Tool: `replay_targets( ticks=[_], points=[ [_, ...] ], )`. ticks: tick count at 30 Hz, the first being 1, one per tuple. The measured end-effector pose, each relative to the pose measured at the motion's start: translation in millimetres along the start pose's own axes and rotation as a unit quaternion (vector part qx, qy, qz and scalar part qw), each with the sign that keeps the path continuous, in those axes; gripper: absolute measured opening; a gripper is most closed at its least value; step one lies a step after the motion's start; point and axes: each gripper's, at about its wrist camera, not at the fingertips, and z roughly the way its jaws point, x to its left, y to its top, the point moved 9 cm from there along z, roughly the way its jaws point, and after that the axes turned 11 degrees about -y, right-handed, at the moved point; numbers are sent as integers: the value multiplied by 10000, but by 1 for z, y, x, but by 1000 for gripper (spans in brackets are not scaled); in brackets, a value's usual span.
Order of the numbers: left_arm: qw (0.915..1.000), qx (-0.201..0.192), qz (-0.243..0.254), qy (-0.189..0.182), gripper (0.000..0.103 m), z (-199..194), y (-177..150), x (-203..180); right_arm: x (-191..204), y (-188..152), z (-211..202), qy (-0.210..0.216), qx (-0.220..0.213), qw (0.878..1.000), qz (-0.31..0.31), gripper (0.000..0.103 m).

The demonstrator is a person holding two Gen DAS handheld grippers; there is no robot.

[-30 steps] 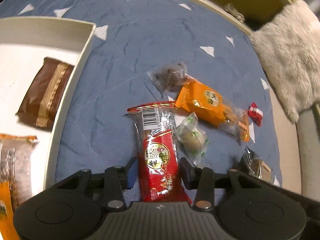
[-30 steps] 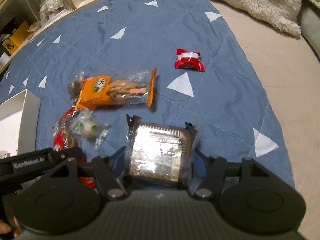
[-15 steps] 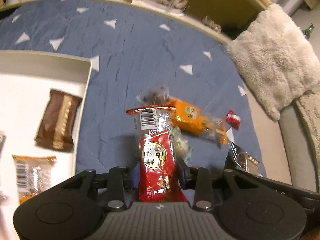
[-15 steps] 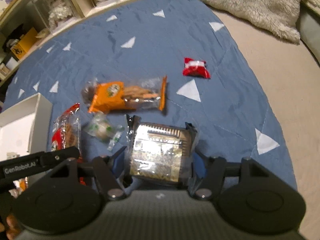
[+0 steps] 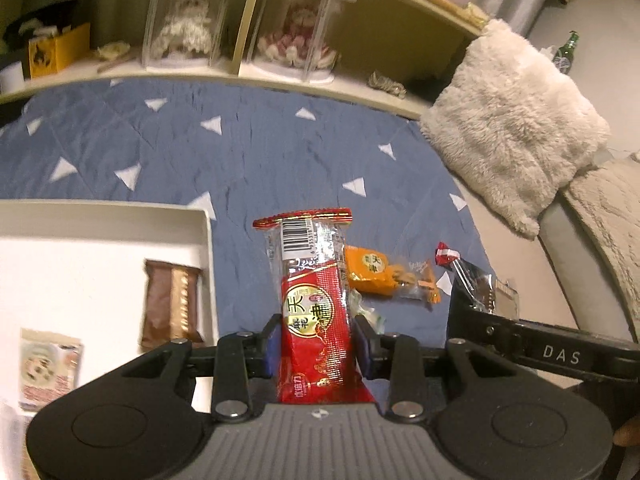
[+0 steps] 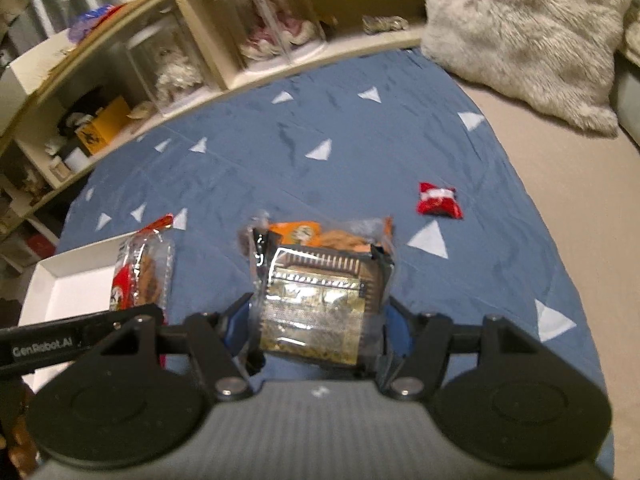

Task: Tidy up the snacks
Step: 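Carry both snacks into the white tray and open both tools to release them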

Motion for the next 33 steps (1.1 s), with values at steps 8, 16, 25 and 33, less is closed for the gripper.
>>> replay_targets(
  ticks=[8, 16, 25, 33],
  points=[
    [9995, -103, 282, 63, 38, -51, 2, 20, 31, 3, -27, 304, -308, 9988, -237, 71],
    [9989, -150, 295, 328, 38, -95, -3, 62, 69, -4, -37, 478, -351, 9971, -483, 71],
    [9971, -96, 202, 723, 38, -129, -17, 126, 108, -19, -30, 611, -233, 9944, -824, 71],
    [9920, 64, 345, 1216, 39, -142, -33, 176, 143, -24, -22, 774, -138, 9909, -1089, 71]
  ],
)
